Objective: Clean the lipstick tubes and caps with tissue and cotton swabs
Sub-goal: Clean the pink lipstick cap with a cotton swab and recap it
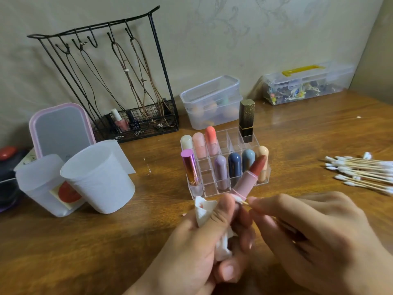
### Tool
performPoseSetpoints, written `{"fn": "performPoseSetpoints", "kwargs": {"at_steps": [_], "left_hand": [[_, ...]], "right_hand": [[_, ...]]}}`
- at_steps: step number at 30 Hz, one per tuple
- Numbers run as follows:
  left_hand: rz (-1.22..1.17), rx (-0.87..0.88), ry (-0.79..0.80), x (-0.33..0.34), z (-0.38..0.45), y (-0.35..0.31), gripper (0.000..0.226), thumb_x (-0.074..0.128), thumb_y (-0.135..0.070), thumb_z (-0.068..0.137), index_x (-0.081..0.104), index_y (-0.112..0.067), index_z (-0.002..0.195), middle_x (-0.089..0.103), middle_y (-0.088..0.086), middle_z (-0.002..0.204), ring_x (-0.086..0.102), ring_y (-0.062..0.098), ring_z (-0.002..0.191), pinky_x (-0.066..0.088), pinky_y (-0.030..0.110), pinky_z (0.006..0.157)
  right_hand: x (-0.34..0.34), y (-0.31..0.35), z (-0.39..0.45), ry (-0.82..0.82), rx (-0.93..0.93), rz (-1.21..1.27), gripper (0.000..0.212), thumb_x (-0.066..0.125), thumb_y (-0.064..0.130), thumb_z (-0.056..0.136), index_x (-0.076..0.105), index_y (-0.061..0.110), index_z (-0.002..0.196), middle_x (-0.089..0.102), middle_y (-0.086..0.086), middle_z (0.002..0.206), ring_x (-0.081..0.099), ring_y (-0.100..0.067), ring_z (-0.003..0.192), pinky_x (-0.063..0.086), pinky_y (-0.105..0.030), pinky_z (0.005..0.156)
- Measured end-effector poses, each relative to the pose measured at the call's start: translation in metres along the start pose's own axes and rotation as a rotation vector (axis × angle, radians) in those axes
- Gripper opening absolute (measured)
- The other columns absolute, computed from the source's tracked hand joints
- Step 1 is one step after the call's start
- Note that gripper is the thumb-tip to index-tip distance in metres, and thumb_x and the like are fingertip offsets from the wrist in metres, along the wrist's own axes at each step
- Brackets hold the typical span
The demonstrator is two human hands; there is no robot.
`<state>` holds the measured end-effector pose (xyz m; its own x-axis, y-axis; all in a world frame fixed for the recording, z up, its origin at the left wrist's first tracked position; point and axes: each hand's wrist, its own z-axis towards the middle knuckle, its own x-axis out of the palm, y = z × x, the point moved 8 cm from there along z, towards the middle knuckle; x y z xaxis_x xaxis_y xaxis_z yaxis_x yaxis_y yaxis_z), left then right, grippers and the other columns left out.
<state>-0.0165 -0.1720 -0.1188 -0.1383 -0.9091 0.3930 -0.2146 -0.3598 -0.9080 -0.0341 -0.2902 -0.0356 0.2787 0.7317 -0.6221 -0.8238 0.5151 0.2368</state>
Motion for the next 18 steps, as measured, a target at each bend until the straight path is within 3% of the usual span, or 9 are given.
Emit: {"fn": "performPoseSetpoints", "kwargs": {"at_steps": [3, 8, 13, 15, 18], "left_hand": [[-0.052, 0.019, 0.157, 0.005, -0.010, -0.001, 0.037, 0.081, -0.046, 0.066, 0.071, -0.013, 0.077, 0.054, 0.001, 0.061, 0.041, 0.007, 0.039, 0.029, 0.017, 0.040], [-0.164, -0.046, 0.205, 0.010, -0.002, -0.001, 0.044, 0.073, -0.036, 0.080, 0.062, -0.013, 0.115, 0.048, 0.004, 0.066, 0.043, 0.010, 0.043, 0.034, 0.019, 0.045], [-0.288, -0.130, 0.249, 0.014, -0.007, 0.003, 0.040, 0.055, -0.030, 0.093, 0.049, -0.002, 0.120, 0.048, 0.012, 0.069, 0.048, 0.015, 0.046, 0.035, 0.022, 0.050], [-0.268, -0.119, 0.254, 0.014, -0.008, 0.002, 0.035, 0.055, -0.029, 0.094, 0.057, -0.009, 0.122, 0.053, 0.013, 0.073, 0.050, 0.015, 0.048, 0.035, 0.022, 0.050], [-0.301, -0.110, 0.254, 0.014, -0.007, 0.001, 0.025, 0.060, -0.028, 0.088, 0.067, -0.016, 0.108, 0.058, 0.013, 0.074, 0.050, 0.016, 0.047, 0.036, 0.022, 0.049]], "right_hand": [[0.008, -0.008, -0.002, 0.073, 0.029, 0.004, 0.012, 0.064, 0.016, 0.084, 0.076, 0.016, 0.088, 0.052, 0.008, 0.058, 0.030, -0.015, 0.047, 0.034, -0.021, 0.041], [0.007, -0.008, -0.002, 0.074, 0.046, 0.023, 0.005, 0.073, 0.011, 0.075, 0.075, 0.014, 0.079, 0.034, 0.012, 0.059, 0.023, -0.014, 0.048, 0.030, -0.022, 0.038], [0.005, -0.009, -0.002, 0.072, 0.048, 0.038, 0.005, 0.073, 0.011, 0.075, 0.074, 0.014, 0.079, 0.041, 0.009, 0.054, 0.025, -0.014, 0.045, 0.030, -0.024, 0.035], [0.002, -0.011, -0.001, 0.041, 0.072, 0.007, 0.003, 0.071, 0.013, 0.079, 0.073, 0.014, 0.080, 0.035, 0.011, 0.055, 0.026, -0.013, 0.044, 0.031, -0.026, 0.033], [-0.001, -0.014, 0.001, -0.001, 0.099, -0.043, 0.003, 0.070, 0.014, 0.080, 0.073, 0.014, 0.080, 0.027, 0.013, 0.059, 0.022, -0.012, 0.050, 0.031, -0.028, 0.033]]}}
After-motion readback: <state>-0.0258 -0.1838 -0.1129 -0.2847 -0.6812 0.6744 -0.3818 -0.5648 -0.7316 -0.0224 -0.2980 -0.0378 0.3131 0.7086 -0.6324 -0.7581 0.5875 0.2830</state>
